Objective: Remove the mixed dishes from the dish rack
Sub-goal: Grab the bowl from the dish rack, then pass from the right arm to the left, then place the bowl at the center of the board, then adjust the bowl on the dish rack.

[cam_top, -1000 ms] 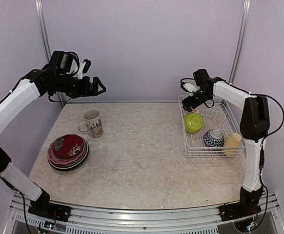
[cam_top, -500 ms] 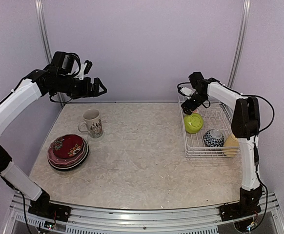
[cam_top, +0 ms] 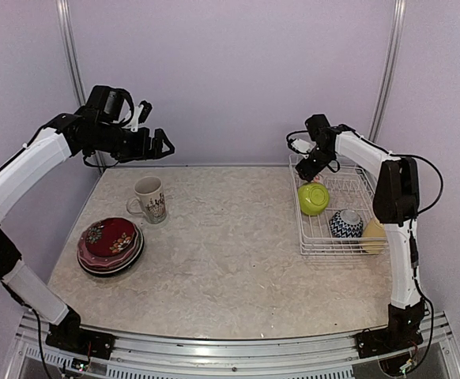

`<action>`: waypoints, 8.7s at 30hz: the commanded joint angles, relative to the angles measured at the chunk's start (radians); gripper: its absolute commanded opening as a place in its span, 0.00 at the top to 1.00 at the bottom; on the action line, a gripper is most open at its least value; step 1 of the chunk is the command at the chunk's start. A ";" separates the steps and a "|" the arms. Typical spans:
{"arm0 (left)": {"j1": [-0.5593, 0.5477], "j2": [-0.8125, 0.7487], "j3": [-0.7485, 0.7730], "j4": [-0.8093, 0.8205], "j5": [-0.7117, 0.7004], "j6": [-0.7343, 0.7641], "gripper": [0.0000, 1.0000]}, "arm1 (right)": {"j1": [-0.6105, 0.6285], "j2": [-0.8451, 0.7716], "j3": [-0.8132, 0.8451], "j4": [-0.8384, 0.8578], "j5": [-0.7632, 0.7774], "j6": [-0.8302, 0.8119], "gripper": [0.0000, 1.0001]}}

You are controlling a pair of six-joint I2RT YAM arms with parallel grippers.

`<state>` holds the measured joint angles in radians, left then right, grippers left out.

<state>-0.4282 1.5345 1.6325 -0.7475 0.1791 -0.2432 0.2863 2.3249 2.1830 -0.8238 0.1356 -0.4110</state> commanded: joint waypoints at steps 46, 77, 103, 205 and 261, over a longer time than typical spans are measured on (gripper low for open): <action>-0.029 0.009 -0.014 0.014 -0.022 0.010 0.01 | 0.033 0.009 -0.068 0.255 0.449 0.277 0.57; -0.034 -0.017 -0.018 0.023 0.005 -0.007 0.01 | 0.120 -0.030 -0.130 0.715 1.060 -0.197 1.00; -0.049 0.005 -0.021 0.038 0.123 -0.036 0.01 | 0.204 -0.525 -0.470 0.395 0.130 0.660 1.00; -0.064 0.605 0.248 -0.294 -0.059 -0.123 0.43 | 0.215 -0.968 -1.229 0.560 0.173 0.916 0.00; -0.211 0.240 0.064 -0.101 -0.095 0.002 0.04 | -0.004 -0.588 -1.061 0.382 0.127 0.821 0.58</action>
<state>-0.6300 1.7664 1.7096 -0.8604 0.0963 -0.2565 0.2893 1.7412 1.1770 -0.3134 0.1959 0.4107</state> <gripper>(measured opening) 0.956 0.418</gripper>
